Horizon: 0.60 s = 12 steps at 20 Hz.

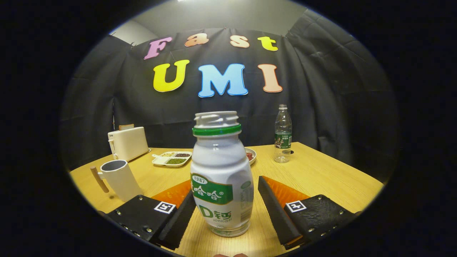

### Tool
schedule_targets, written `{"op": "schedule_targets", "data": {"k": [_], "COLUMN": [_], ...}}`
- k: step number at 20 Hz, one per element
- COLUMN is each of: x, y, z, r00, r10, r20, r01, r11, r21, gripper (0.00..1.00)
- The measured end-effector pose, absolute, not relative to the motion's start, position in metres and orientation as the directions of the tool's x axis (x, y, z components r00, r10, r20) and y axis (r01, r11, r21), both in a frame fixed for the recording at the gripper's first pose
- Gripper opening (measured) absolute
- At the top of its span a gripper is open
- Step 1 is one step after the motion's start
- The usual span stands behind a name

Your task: Take the bottle from table, then pour the juice into the cup, finally place the bottle on the coaster

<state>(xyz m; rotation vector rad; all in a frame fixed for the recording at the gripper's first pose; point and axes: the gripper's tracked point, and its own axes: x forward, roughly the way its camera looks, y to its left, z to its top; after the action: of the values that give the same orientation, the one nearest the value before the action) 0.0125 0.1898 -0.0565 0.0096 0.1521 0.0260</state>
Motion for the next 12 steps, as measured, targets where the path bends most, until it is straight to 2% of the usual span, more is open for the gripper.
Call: {"op": "schedule_targets", "data": {"k": [2,3,4,5,12], "x": [0.015,0.015,0.014,0.015,0.013], "y": [0.193,0.191,0.192,0.194,0.208], "z": [-0.059,-0.059,-0.061,-0.059,-0.053], "r00": [0.987,0.987,0.986,0.986,0.98], "r10": [0.026,0.014,0.014,0.023,0.071], "r20": [-0.157,-0.159,-0.165,-0.166,-0.188], "r01": [-0.025,-0.014,-0.016,-0.026,-0.087], "r11": [1.0,1.0,1.0,1.0,0.993], "r21": [0.009,-0.002,-0.014,-0.017,-0.08], "gripper": [0.96,0.84,0.78,0.75,0.74]}}
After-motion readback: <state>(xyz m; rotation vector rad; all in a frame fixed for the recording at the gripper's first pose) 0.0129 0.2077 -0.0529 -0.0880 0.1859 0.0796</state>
